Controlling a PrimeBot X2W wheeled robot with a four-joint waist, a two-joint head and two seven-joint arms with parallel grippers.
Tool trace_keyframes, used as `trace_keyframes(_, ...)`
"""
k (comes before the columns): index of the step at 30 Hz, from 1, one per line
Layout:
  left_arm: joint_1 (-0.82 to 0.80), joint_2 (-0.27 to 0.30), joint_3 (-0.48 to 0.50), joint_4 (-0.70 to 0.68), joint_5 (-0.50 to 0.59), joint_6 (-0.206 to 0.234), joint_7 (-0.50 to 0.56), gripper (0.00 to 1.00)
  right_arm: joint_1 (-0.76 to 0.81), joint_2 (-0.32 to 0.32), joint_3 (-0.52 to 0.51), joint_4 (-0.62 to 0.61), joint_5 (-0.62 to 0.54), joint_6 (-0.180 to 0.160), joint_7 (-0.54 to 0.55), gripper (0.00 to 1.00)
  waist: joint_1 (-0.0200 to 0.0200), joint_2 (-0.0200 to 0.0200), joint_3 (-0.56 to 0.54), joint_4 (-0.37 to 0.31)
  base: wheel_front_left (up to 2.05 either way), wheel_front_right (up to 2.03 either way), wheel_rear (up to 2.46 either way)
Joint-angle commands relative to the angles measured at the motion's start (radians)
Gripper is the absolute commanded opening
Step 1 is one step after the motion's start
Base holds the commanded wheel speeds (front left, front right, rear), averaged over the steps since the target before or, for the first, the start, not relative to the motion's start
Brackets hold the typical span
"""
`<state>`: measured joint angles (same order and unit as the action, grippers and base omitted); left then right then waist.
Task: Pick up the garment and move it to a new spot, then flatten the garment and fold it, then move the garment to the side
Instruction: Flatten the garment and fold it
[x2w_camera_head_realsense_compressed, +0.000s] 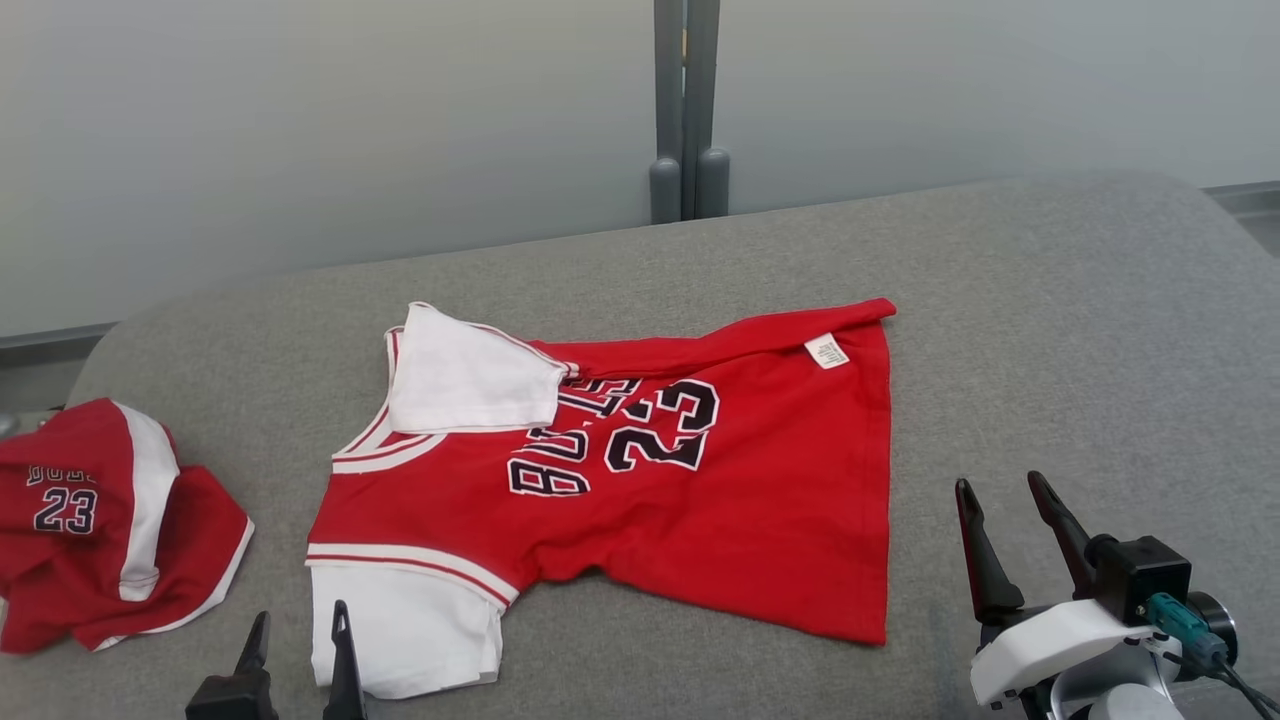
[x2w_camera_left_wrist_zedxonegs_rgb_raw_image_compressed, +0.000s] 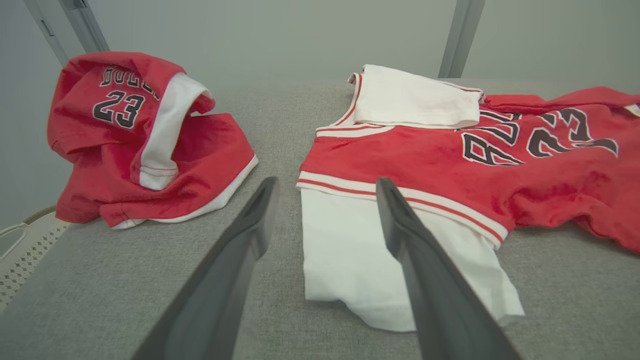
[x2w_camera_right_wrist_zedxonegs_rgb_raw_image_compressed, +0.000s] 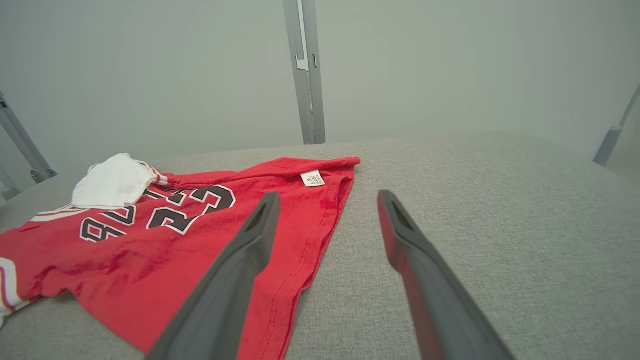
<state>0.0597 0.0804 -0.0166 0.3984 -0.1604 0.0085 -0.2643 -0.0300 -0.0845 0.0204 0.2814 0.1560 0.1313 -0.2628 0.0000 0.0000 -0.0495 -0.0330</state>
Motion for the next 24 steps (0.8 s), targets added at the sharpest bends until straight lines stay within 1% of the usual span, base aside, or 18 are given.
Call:
trace_keyframes(1, 0.018, -0.001, 0.014, -0.009, 0.016, -0.004, 0.000, 1.00, 0.010, -0.003, 0.001, -0.007, -0.008, -0.001, -0.003, 1.00, 0.0000, 0.0000, -0.012, -0.017, 0.00, 0.00, 0.00)
trace_keyframes(10, 0.058, -0.019, 0.054, -0.051, 0.049, -0.018, 0.000, 1.00, 0.042, -0.001, 0.001, -0.015, -0.005, -0.001, -0.003, 1.00, 0.0000, 0.0000, -0.031, -0.040, 0.00, 0.00, 0.00)
trace_keyframes(20, 0.062, -0.025, 0.087, -0.037, 0.068, -0.045, 0.000, 1.00, 0.051, 0.001, 0.004, -0.018, -0.009, -0.001, -0.003, 1.00, 0.0000, 0.0000, -0.030, -0.041, 0.00, 0.00, 0.00)
trace_keyframes(24, 0.057, -0.026, 0.093, -0.013, 0.065, -0.060, 0.000, 1.00, 0.053, 0.001, 0.020, -0.006, -0.003, -0.001, -0.003, 1.00, 0.0000, 0.0000, -0.024, -0.035, 0.00, 0.00, 0.00)
